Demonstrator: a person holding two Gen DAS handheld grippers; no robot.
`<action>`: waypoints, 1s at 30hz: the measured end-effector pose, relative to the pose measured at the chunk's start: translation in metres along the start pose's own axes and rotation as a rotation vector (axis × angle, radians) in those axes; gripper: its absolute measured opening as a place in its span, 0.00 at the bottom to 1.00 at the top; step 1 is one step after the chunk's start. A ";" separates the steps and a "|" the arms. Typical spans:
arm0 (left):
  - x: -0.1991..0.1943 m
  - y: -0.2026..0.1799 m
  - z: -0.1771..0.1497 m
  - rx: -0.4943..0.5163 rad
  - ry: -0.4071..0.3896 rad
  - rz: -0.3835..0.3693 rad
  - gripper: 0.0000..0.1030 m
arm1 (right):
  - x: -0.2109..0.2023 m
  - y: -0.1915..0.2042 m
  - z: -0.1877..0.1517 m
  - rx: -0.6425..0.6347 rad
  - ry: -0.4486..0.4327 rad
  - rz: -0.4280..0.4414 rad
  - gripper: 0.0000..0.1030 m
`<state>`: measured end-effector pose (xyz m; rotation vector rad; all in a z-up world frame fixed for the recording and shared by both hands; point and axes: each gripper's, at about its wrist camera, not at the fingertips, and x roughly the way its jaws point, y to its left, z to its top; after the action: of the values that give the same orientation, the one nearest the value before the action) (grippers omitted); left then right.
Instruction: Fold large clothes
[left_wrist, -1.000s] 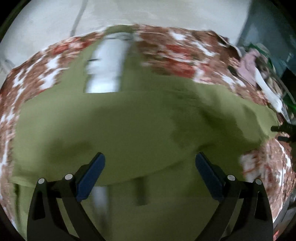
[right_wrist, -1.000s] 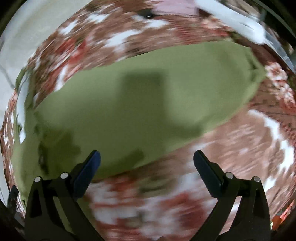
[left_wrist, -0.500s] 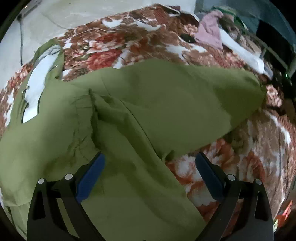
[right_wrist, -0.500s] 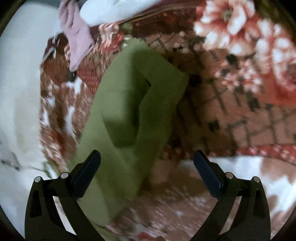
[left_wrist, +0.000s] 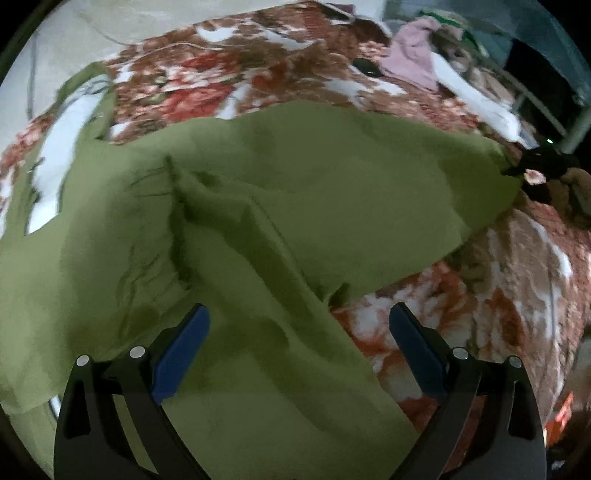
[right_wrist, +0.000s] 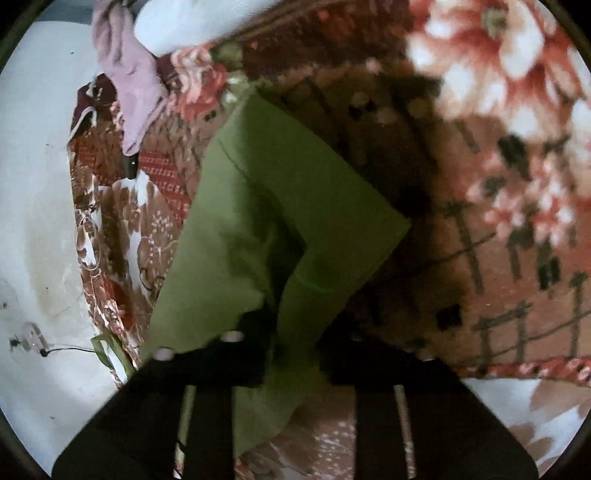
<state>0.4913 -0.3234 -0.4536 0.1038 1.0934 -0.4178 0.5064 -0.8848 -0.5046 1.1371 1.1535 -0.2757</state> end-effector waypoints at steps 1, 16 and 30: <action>0.000 -0.001 0.001 0.013 -0.002 -0.029 0.93 | -0.005 0.001 -0.002 -0.013 -0.009 -0.002 0.09; 0.064 -0.069 -0.012 0.388 0.082 -0.033 0.94 | -0.105 0.215 -0.075 -0.562 -0.204 0.057 0.05; 0.077 -0.078 -0.027 0.227 -0.013 0.075 0.96 | -0.064 0.426 -0.301 -0.950 -0.033 0.249 0.05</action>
<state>0.4697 -0.4085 -0.5245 0.3407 1.0228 -0.4733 0.5983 -0.4667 -0.1988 0.4118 0.9210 0.4202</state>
